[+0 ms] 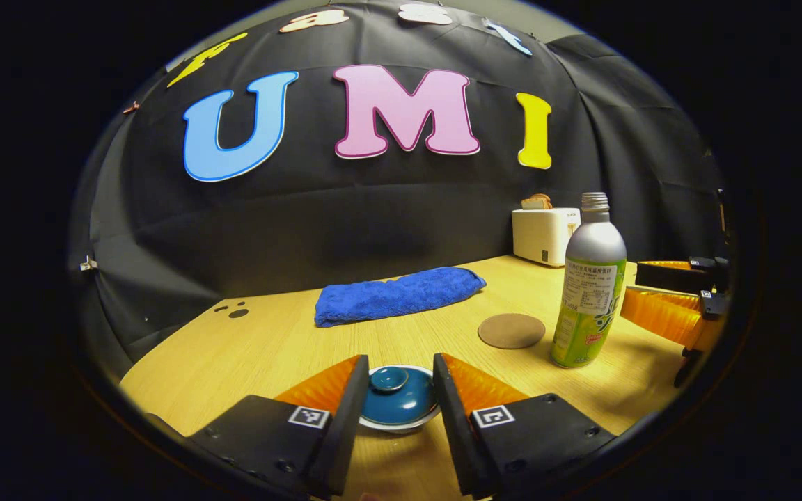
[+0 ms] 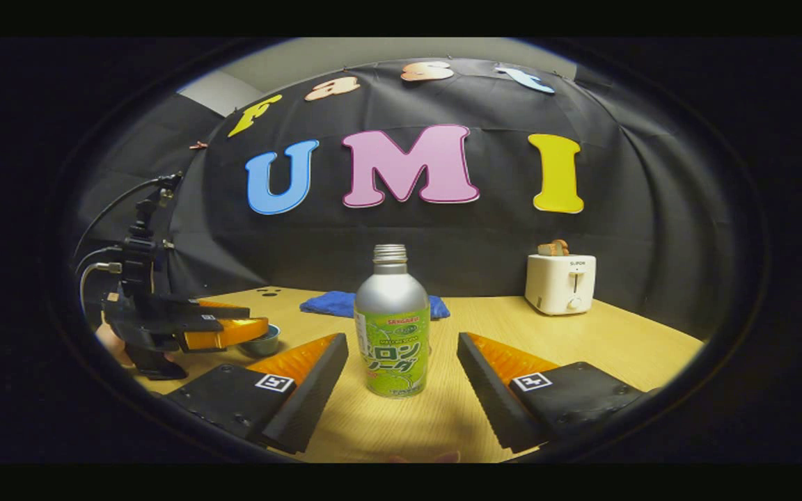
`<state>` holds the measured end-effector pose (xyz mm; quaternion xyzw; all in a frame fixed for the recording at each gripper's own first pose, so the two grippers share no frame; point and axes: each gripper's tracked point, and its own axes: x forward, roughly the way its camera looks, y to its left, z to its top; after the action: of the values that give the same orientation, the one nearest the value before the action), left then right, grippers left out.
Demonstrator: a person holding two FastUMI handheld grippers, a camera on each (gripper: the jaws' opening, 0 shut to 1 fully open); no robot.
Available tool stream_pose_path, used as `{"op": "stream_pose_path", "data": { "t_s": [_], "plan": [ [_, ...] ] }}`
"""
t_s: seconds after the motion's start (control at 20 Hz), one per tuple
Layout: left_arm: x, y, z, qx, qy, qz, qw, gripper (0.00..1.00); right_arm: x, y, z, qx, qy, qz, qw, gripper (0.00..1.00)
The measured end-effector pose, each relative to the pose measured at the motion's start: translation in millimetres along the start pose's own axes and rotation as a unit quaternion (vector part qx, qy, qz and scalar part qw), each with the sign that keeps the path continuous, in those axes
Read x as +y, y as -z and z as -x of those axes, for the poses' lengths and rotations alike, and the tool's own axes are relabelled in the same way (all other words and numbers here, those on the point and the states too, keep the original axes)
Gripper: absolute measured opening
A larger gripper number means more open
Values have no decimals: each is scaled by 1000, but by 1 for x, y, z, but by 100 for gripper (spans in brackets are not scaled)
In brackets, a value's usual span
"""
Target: Open the teacup lid with one hand, grasp the water bottle and pour water into the teacup with the other hand; after pouring, place the water bottle on the coaster and then close the teacup lid.
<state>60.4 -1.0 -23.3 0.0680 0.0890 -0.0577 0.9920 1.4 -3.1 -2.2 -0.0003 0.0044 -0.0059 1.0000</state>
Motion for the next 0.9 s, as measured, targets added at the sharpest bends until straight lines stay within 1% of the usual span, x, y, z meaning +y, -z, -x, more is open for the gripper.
{"op": "stream_pose_path", "data": {
  "t_s": [0.05,0.1,0.15,0.2,0.25,0.5,0.7,0.75,0.8,0.85,0.9],
  "plan": [
    [0,0,0,4,-2,-1,1000,56,0,0,0,0,0,0,1000,98],
    [1,1,-1,4,-3,-1,1000,54,0,0,0,0,0,0,1000,98],
    [1,1,-1,4,-5,-4,1000,51,0,0,0,0,0,0,1000,98],
    [2,0,-1,4,-7,-5,1000,50,0,0,0,0,0,0,1000,98],
    [1,1,-1,4,-6,-6,1000,36,0,0,0,0,0,0,1000,98],
    [6,-2,1,-7,-16,5,1000,33,0,0,0,0,0,0,1000,98],
    [14,-6,6,-32,-25,36,999,32,0,0,0,0,0,0,1000,98],
    [17,-8,9,-40,-30,43,998,34,0,0,0,0,0,0,1000,98],
    [18,-10,11,-49,-33,52,997,31,0,0,0,0,0,0,1000,98],
    [21,-11,15,-56,-36,66,996,31,1,0,0,0,-2,-1,1000,98],
    [25,-13,23,-69,-45,91,992,30,4,0,0,0,-10,-1,1000,98]
  ]
}}
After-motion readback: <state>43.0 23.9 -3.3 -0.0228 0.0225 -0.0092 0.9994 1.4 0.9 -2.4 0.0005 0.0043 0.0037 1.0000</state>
